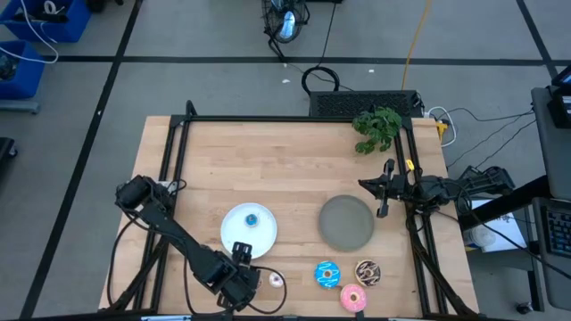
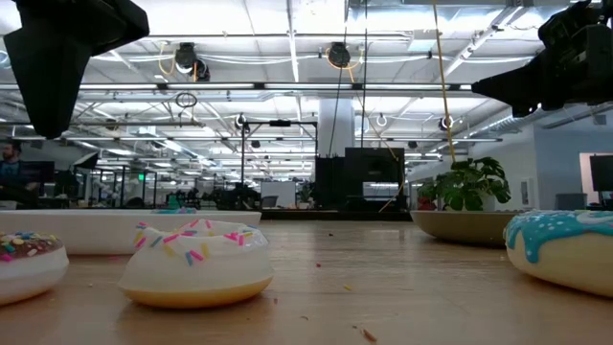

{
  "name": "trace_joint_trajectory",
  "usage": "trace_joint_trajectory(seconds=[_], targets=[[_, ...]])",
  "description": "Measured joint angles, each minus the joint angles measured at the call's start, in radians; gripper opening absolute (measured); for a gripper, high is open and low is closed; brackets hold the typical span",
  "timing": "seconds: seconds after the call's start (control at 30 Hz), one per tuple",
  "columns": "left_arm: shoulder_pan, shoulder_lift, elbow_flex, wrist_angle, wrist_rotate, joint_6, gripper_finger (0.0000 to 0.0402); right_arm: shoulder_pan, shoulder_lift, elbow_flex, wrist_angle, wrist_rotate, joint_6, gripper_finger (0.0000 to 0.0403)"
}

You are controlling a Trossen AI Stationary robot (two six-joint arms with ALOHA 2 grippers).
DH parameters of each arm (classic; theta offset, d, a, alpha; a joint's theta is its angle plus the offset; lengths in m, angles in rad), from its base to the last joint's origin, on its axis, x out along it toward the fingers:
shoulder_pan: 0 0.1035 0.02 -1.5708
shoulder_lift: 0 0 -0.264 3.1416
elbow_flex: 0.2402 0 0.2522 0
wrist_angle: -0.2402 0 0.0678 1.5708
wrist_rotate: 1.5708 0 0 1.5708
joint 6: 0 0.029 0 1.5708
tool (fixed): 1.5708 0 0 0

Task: Pick & Place donuts
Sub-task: Put the small orange donut on the white plate

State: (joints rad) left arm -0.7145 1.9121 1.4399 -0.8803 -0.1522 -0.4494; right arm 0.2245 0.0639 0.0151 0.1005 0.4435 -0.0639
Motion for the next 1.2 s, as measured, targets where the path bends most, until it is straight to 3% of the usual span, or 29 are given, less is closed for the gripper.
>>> trace_joint_trajectory(seconds=[0.4, 1.2], targets=[[-0.002, 0.081, -0.001, 0.011, 0.034, 0.022, 0.0321, 0.0, 0.0, 0.0, 0.0, 0.0, 0.0, 0.0], [-0.003, 0.083, -0.001, -0.043, 0.05, -0.005, 0.0321, 0.0, 0.0, 0.0, 0.0, 0.0, 0.0, 0.0]])
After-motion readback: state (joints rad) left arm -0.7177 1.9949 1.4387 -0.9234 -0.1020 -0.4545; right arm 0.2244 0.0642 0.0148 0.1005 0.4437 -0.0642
